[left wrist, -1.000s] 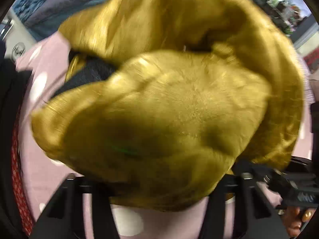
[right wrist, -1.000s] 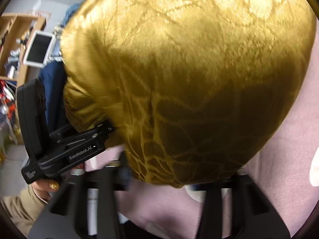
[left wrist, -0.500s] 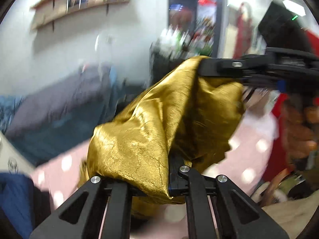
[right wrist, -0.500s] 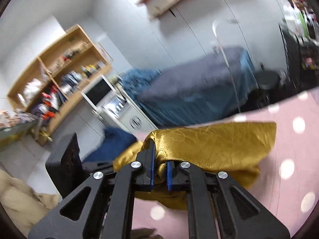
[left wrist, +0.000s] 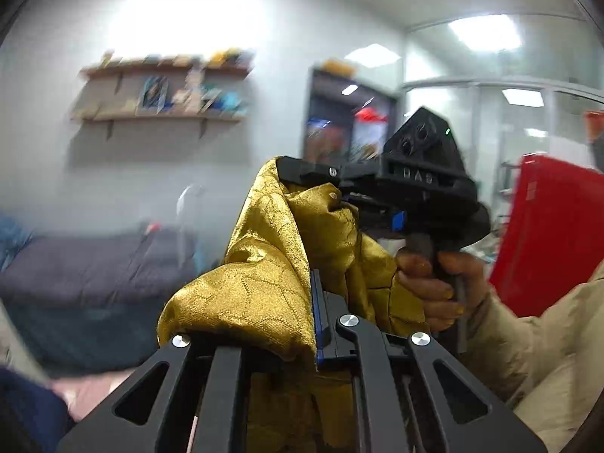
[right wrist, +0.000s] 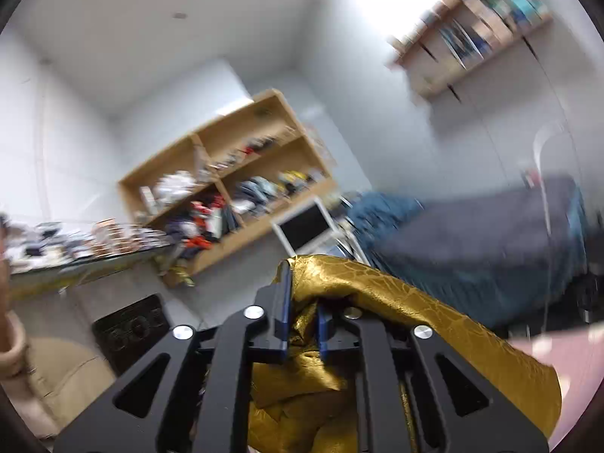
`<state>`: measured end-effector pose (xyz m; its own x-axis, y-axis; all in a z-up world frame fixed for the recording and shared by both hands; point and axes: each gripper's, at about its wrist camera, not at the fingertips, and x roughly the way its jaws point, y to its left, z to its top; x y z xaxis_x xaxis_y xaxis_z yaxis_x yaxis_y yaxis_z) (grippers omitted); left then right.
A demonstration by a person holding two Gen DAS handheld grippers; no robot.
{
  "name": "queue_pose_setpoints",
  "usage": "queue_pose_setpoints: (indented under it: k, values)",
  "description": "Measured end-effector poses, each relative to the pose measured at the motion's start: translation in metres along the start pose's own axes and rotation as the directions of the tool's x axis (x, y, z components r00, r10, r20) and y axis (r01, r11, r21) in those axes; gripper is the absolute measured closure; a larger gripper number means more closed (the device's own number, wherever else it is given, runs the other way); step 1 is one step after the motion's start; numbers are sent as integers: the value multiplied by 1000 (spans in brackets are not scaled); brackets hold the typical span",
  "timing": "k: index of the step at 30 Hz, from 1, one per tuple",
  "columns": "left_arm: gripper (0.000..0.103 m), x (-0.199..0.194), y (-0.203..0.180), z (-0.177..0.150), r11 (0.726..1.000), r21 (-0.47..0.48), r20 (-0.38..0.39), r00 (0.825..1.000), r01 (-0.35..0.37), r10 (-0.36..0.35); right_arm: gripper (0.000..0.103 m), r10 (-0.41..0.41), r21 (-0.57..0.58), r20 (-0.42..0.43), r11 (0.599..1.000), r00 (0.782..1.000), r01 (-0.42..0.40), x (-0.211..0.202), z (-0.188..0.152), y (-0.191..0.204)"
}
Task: Fold large clothes
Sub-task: 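Lift the gold jacket with both tools and shake it open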
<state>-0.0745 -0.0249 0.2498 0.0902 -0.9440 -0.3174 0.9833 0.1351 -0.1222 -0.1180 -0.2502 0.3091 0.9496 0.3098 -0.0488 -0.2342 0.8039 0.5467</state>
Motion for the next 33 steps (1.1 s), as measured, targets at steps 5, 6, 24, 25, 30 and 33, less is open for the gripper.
queue_pose_setpoints:
  k: [5, 6, 24, 25, 30, 33]
  values:
    - [44, 82, 107, -104, 910, -312, -326, 930, -274, 169, 6, -203, 317, -209, 912, 957, 262, 93, -81, -115]
    - [40, 84, 125, -122, 872, -340, -359, 906, -352, 226, 6, -247, 336, -246, 885, 937, 322, 103, -95, -132]
    - [18, 82, 196, -285, 732, -127, -720, 570, -669, 396, 6, -696, 172, -565, 426, 443, 888, -74, -308, -283]
    - [18, 87, 192, -287, 741, -126, -723, 573, -659, 386, 6, -693, 164, -565, 437, 447, 884, -73, -307, -276]
    - [16, 118, 152, -280, 818, -54, -683, 619, -573, 388, 6, -705, -21, -593, 497, 389, 868, -32, -307, -231]
    - [16, 144, 138, -274, 869, -59, -700, 641, -491, 314, 6, -694, -76, -633, 498, 344, 864, -20, -326, -228]
